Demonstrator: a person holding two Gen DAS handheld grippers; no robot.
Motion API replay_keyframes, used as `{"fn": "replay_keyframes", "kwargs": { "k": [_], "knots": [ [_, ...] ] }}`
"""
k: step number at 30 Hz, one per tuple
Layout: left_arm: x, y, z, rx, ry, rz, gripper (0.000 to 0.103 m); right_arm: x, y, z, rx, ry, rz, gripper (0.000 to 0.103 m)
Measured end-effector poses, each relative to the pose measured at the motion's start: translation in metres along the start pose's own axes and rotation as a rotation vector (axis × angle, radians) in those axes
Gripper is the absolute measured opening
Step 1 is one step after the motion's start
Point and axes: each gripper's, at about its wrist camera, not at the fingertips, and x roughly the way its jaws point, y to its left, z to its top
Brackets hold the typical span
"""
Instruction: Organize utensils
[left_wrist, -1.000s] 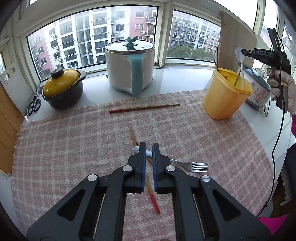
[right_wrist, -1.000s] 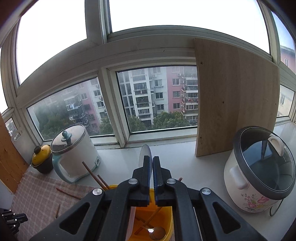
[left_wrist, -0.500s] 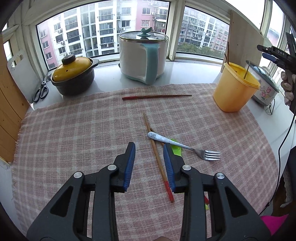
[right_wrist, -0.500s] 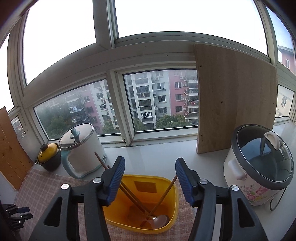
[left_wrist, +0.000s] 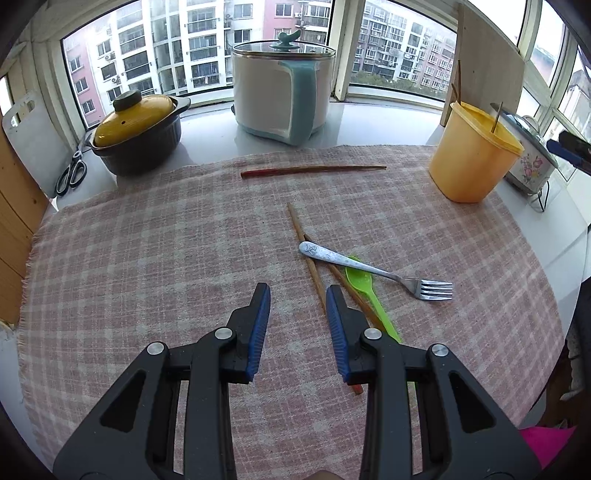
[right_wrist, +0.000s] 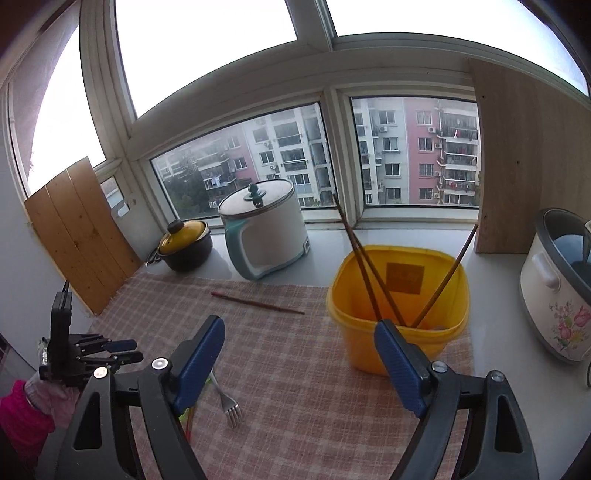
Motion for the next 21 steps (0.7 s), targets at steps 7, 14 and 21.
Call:
{"fn": "replay_keyframes", "kwargs": {
  "k": [7, 14, 21],
  "knots": [
    [0.036, 0.005, 0.027, 0.015, 0.049, -0.079, 0.031, 0.038, 0.033, -0.067, 0.070, 0.211, 0.100, 0.059],
    [0.077, 0.005, 0.056, 0.020, 0.106, -0.139, 0.025, 0.080, 0.059, -0.122, 0.148, 0.367, 0.182, 0.032],
    [0.114, -0.006, 0.067, 0.074, 0.188, -0.159, 0.018, 0.113, 0.076, -0.143, 0.193, 0.424, 0.222, 0.026]
  ]
}}
